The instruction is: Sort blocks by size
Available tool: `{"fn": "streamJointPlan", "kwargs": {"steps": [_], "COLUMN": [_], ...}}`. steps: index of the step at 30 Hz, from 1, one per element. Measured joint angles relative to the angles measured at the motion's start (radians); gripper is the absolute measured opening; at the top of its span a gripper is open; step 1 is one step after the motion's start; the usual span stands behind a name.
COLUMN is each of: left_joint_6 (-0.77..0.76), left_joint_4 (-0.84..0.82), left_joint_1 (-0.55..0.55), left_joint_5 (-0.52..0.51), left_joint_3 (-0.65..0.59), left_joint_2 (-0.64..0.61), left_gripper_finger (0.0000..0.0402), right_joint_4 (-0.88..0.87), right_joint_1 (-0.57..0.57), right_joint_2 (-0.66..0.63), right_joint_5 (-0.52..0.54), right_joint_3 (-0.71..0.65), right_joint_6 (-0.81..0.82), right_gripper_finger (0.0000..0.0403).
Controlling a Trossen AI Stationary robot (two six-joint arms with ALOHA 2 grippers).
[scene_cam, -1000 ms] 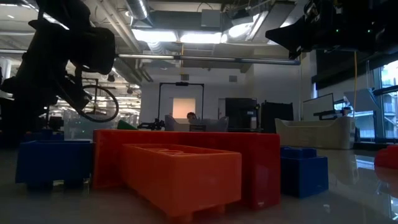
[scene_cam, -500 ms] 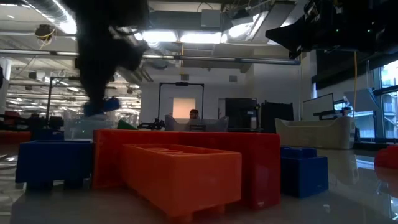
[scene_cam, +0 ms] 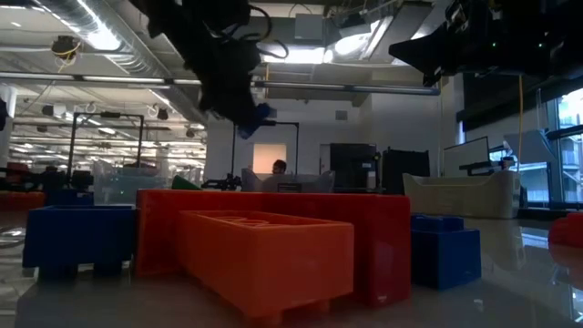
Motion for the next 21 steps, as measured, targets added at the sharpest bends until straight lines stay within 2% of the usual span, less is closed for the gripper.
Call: {"fn": "streamJointPlan", "kwargs": {"steps": [11,21], "left_joint_6": [0.075,0.061], "left_joint_4": [0.250,0.463], "left_joint_1": [0.175,0.276], "left_joint_5": [0.003,0.080], "left_joint_3": [0.001,0.001], "left_joint_2": [0.100,0.258], "left_gripper_finger": [0.0128,0.0128], "right_joint_4": [0.001,-0.001], "right_joint_1": [0.000,0.000], "right_joint_2": [0.000,0.000], "right_joint_5": [0.000,0.026], "right_joint_3": [0.000,0.000], "right_joint_6": [0.000,-0.024], "right_gripper_finger": [0.0005,0.0005]}}
